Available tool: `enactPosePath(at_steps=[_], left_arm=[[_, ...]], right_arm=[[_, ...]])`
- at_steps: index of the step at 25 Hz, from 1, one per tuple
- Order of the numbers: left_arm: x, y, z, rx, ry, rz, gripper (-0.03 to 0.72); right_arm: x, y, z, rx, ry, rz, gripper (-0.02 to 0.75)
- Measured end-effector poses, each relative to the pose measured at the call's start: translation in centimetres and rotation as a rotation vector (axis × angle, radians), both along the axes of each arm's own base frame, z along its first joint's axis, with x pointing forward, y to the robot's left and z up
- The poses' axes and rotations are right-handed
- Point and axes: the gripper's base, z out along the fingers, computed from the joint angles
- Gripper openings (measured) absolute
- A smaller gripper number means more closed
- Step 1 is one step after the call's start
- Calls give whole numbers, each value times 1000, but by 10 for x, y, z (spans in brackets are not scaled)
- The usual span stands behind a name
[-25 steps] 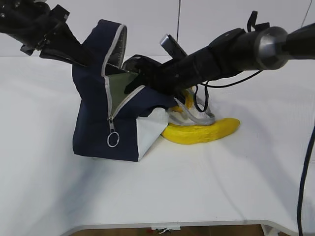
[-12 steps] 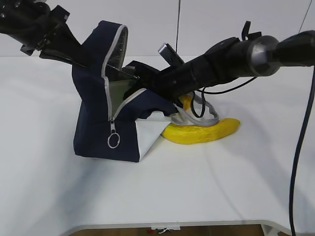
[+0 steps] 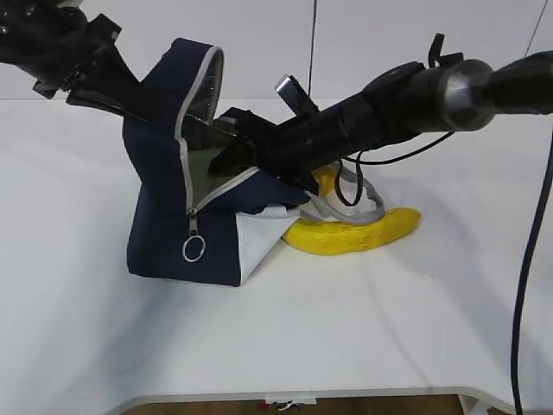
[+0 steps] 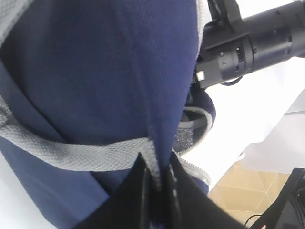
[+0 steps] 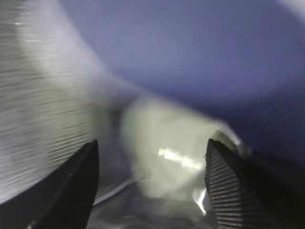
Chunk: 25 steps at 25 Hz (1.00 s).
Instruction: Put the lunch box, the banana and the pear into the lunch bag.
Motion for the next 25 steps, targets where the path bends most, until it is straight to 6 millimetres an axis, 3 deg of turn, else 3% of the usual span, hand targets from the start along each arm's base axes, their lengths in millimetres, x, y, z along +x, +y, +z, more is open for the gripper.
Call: enactPosePath(at_steps=[4,12,18,25], left_arm=[[0,0,0,2,1,-2,8],[-1,0,-1,8,2,-7,8],[-1,0,-1,10,6,-12,8],[-2,0,-1,12,10,-16,8]], right_arm=[[0,-6,7,29,5,57,555],[9,-6,50,71,-113,199,555],[9,-10,74,-61,-141,319,555],[16,-16,103,-184,-188,285,555]])
